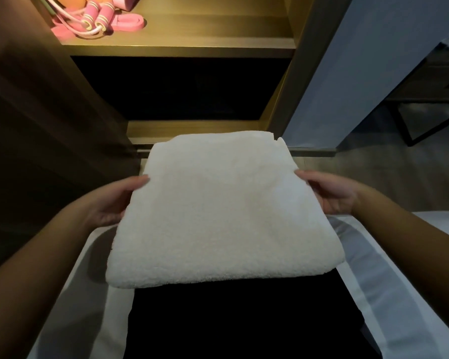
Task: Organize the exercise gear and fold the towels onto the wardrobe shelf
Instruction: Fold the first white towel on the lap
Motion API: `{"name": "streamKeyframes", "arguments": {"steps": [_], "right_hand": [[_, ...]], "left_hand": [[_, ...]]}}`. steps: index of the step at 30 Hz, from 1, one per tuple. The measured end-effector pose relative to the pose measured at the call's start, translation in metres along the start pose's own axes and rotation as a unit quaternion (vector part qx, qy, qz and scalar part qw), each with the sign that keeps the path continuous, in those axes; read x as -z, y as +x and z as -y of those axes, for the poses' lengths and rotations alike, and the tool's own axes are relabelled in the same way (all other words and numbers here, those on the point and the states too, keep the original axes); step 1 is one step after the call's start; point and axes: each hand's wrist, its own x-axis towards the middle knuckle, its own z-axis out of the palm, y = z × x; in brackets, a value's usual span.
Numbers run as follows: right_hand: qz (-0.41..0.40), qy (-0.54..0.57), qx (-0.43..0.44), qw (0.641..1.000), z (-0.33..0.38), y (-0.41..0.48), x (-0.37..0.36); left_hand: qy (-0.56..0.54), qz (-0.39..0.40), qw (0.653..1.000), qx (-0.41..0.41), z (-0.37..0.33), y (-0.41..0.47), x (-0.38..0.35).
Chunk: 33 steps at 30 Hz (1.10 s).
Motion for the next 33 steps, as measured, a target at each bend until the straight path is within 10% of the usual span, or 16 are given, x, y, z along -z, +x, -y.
{"name": "streamKeyframes", "arguments": {"steps": [5,11,19,33], "right_hand": [[-0.163,-0.135,0.092,0.973,0.033,0.021,-0.027],[-0.095,-0.082,0.258,0.958,0.074,0.011,-0.045],[-0.239,-0.091,0.087,0.963,0.069,0.086,-0.037],[-0.016,-0.087,-0.040,0.995,0.006,0.006,-0.035]], "left_hand": [[0.049,-0.004,0.993,-0.108,-0.026,0.018,-0.015],[-0.041,0.098,0.950,-0.293,-0.068,0.021,-0.016],[-0.014,-0.112,0.993,0.027,-0.064,0.084,-0.026],[-0.023,0.038,0.996,0.077,0.006,0.000,-0.003]]}}
